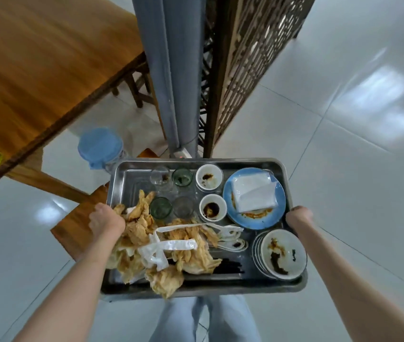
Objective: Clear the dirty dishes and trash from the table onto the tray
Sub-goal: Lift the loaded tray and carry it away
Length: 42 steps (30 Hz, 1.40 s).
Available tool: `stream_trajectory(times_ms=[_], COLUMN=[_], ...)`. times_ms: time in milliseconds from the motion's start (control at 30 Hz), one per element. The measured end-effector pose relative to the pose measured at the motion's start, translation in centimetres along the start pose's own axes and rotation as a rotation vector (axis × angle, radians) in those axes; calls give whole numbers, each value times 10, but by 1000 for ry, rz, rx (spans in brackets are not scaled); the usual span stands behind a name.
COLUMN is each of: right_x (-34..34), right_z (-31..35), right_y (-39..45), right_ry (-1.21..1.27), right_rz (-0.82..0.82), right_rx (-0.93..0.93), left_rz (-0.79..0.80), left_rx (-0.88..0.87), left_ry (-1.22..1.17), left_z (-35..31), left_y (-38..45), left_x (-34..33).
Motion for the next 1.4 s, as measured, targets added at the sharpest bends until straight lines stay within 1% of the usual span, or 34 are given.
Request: stream_trajectory(times_ms=[200,400,500,600,767,933,1067,1200,1267,1400], right_x=[26,54,79,105,152,216,268,313,333,390], right_z=[-63,-111,-135,-151,-182,-192,-193,-182,-173,-154], right_y=[-15,-11,1,20,67,116,160,207,233,293], right_ry=[12,63,77,132,272,259,269,268,363,396], right_rz=[-19,-56,-62,-77,-101,-119,-126,-93,-59,-160], right_rx=[-116,-230,-291,-313,-381,-365,-358,-358,-367,-377], left_rz=[21,45,54,54,55,53,85,91,90,109], left_rx=[-139,-218,-251,-305,-381,-412,-431,-457,-480,-496], left_ry=[42,93,118,158,182,174,166,176,170,137], left_z=[-52,-101,-142,-190,-268,-347,-419,-495,-538,-630], left_y=[-17,-54,-74,-94,-131,-166,-191,-206,-212,-219], left_x=[2,-9,-21,-35,-63,-83,-96,-105,-108,-114])
Point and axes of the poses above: each hand's wrist, its own y-axis towards the middle knuckle, its own x-axis out of the back of the hand, z = x × y, the point moved 6 cm from there along y, towards the middle knuckle, and after that the axes turned 1 degree about y, right-handed, at the moved point
